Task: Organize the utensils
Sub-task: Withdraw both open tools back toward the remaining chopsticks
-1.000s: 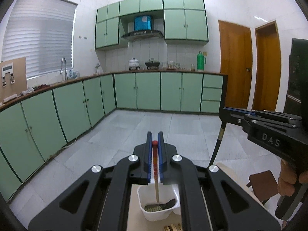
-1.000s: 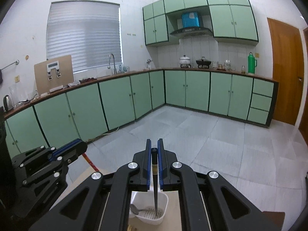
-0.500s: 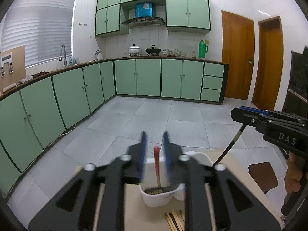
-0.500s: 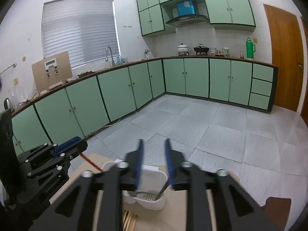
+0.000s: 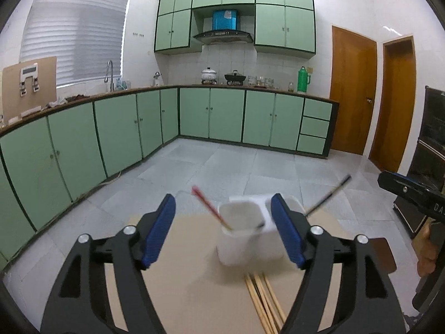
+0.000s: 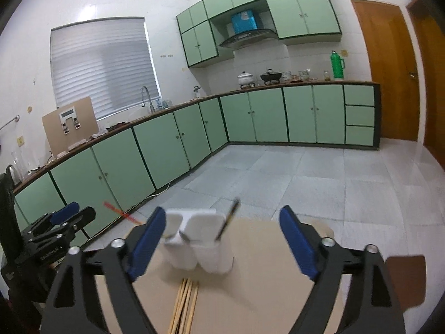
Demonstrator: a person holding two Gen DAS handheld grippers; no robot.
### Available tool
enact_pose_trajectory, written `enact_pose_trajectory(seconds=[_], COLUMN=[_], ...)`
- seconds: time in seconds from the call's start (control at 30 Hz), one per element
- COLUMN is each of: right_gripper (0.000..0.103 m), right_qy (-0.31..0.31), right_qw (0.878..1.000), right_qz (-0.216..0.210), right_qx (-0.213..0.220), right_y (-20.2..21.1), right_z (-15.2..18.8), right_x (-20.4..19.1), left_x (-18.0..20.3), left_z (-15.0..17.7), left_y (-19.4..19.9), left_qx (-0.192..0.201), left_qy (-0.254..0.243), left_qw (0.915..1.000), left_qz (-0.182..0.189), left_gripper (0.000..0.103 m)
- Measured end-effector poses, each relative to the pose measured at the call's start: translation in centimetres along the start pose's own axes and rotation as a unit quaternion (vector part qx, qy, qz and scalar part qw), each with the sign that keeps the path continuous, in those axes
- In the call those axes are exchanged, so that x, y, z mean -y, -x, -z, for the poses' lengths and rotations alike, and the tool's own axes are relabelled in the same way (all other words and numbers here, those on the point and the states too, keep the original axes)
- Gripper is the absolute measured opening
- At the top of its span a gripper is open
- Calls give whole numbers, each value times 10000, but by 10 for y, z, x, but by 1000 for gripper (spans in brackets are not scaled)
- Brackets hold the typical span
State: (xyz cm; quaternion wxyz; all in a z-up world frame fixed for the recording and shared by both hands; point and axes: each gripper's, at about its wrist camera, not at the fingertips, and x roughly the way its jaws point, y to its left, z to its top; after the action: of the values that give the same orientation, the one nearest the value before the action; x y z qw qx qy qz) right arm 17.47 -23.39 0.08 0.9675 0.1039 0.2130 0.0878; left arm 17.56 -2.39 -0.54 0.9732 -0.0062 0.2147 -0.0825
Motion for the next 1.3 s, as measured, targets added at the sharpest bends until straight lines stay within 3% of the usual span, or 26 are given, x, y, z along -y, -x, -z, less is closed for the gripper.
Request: enact_pose_trajectory(seconds=[0.13,0.4,0.63,0.93,1.3], right_gripper=[97,97,97,97,88], right_qy=[-179,-238,-203,11,580], right_qw=[9996,9952,9886,9810,9750], right_qz=[90,269,335,351,383], right_qx=[-206,-910,-1453,-1907,-2111], right_y=[20,30,30,29,24], right_z=[39,111,163,203,222], right_x=[4,-2,-9,-26,-49], left_x=[0,0,2,2,-3], left_z=[37,117,165,200,217], left_y=[20,45,49,50,53], left_qx=[-289,-1064,-1623,-2143,-2322], left_qy=[161,170,-30,-208,-216], left_qw=[9994,9942,9867,9765,9720], left_qz=[53,36,-31,-135,-292], left_gripper=[80,85,85,85,86])
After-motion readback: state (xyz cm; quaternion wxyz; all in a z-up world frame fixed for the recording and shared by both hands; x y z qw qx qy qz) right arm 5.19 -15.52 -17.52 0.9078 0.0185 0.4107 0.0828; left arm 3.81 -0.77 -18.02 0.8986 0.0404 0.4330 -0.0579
